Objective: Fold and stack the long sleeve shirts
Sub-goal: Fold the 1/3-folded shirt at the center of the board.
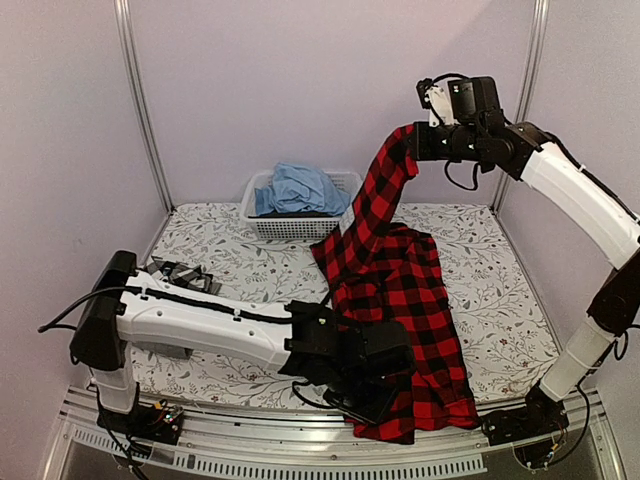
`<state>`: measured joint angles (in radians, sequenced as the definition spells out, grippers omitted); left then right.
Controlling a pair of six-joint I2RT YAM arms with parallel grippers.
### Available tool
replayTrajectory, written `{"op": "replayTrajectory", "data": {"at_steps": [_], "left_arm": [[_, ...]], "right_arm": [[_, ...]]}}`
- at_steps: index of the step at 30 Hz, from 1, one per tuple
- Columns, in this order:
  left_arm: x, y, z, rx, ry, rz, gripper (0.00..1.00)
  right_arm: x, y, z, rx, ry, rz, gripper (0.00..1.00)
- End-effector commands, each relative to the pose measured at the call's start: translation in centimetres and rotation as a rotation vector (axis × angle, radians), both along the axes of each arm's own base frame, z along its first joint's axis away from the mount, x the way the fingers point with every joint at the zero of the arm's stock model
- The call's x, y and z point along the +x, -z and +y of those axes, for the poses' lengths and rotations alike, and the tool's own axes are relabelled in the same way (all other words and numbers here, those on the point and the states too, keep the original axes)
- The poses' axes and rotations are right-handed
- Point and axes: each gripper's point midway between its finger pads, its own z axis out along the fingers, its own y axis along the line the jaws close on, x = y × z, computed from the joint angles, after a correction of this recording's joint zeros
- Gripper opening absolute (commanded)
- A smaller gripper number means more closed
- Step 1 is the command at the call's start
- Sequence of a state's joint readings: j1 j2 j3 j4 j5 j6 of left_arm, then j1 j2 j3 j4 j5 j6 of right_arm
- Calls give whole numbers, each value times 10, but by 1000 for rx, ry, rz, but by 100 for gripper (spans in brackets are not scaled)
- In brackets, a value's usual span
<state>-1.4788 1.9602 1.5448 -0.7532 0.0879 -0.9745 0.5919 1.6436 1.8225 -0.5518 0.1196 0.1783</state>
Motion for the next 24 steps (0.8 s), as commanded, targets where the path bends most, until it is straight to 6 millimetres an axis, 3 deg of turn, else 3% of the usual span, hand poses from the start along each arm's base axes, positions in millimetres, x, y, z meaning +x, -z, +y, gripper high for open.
{"op": "replayTrajectory", "data": {"at_steps": [1, 9, 13, 15, 19, 24], "left_arm": [[5, -9, -23, -32, 106, -6, 0], [1, -26, -64, -144, 206, 56, 0], [-5, -28, -78, -197, 232, 111, 1], [-3, -26, -80, -194, 222, 117, 8], [18, -33, -72, -194, 151, 75, 23], [78, -55, -45, -245, -22, -14, 26]], "right_arm": [[-9, -40, -38, 0, 74, -92, 0], [-6, -43, -93, -17, 184, -102, 0], [-8, -34, -109, -29, 218, -85, 0], [-10, -24, -112, -36, 223, -64, 0], [-17, 8, -113, -45, 223, 12, 0], [-30, 55, -105, -13, 180, 126, 0]]}}
